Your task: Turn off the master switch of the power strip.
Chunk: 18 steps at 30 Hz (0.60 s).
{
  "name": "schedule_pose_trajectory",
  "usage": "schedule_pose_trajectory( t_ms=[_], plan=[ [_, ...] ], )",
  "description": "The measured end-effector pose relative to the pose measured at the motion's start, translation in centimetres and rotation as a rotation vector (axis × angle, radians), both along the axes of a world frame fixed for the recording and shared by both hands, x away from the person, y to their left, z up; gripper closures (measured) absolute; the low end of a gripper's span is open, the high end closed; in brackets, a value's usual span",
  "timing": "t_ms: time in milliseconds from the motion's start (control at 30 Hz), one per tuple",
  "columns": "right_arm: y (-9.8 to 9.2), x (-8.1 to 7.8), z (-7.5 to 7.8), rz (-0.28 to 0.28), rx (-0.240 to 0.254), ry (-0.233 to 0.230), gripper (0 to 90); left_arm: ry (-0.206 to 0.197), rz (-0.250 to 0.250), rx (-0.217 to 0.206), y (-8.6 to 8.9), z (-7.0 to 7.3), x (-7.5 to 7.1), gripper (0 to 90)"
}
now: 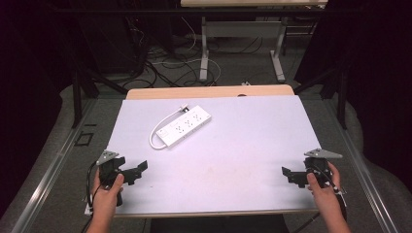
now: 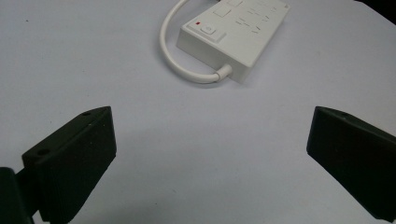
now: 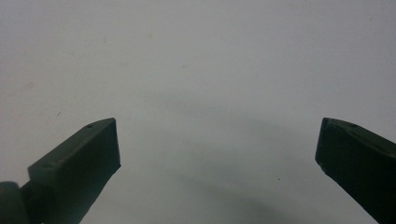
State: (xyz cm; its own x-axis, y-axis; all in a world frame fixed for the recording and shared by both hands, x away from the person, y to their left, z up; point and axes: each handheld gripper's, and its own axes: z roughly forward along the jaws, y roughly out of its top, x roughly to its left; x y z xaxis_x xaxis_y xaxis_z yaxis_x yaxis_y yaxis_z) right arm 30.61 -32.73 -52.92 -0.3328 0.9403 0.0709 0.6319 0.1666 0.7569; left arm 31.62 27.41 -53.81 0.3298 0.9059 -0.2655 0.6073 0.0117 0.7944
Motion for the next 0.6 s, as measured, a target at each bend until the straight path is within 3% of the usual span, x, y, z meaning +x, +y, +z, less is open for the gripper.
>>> schedule_pose_trajectory(
  t_ms=[167,267,433,600],
  plan=[
    [0.0,0.1,-0.2,0.0,-0.005,0.001,0.0,0.009,0.022,-0.014,0.5,-0.5,0.2,2.3],
    [0.0,0.1,-0.2,0.001,-0.001,0.003,0.0,0.011,0.028,0.0,0.9,-0.7,0.3,2.4],
    [0.0,0.1,-0.2,0.0,-0.005,0.005,0.0,0.036,0.046,-0.025,1.4,-1.1,0.4,2.3],
    [0.0,0.1,-0.3,-0.005,-0.007,0.002,0.0,0.028,0.056,-0.018,1.4,-1.3,0.5,2.3]
  ],
)
